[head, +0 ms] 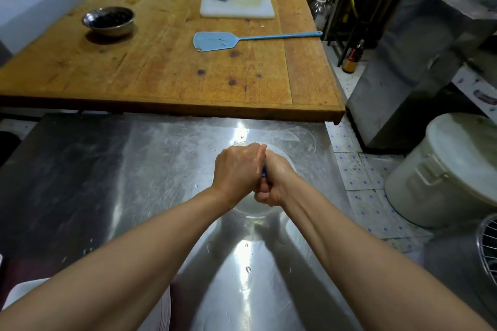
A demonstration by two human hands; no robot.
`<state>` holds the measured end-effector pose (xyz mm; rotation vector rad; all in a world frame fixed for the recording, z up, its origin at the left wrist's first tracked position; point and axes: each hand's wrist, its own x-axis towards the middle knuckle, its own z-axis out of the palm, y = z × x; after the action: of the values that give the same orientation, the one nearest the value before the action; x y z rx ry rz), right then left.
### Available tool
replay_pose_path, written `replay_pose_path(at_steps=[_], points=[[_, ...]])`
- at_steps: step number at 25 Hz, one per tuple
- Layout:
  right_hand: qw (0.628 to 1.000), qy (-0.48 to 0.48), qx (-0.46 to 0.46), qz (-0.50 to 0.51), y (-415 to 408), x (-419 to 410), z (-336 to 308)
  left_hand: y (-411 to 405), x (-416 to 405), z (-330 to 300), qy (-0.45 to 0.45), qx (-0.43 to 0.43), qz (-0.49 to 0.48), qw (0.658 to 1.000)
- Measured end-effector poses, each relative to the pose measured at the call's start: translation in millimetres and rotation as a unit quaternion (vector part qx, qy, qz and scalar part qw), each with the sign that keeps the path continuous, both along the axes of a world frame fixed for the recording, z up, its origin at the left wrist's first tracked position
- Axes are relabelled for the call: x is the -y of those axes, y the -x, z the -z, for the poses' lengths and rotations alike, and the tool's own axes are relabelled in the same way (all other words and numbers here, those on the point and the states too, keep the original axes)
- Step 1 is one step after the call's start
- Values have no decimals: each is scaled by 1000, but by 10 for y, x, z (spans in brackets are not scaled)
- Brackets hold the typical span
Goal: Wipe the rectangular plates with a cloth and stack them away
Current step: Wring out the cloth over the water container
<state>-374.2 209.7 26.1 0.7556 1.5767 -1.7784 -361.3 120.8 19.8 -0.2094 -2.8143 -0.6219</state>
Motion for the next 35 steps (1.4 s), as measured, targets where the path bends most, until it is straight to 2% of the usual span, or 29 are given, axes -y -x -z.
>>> replay_pose_path(at_steps=[3,6,12,22,24,26,29,32,35], points=[[999,5,-32,-16,7,-35,-90,-8,29,-65,-28,16,8,999],[999,-2,-51,-10,-10,-68,-146,-58,62,-119,-17,32,40,999],[999,-26,-12,42,-86,16,-126,-87,61,-160,45,4,58,997],[997,-33,-33,68,-103,62,-139,-67,50,-124,47,-4,56,997],[997,-7,-50,50,-88,14,-200,-45,57,-163,7,29,41,999],[997,27,-68,25,-69,-77,-348,21,75,-255,-81,80,2,993],[995,64,-70,15,-114,-168,-481,51,107,-352,-251,178,-80,948],[999,1,-43,0,-260,-208,-423,-43,138,-320,-302,260,-128,908],[999,35,-13,34,-344,-214,-443,-136,163,-352,-343,277,-127,889]])
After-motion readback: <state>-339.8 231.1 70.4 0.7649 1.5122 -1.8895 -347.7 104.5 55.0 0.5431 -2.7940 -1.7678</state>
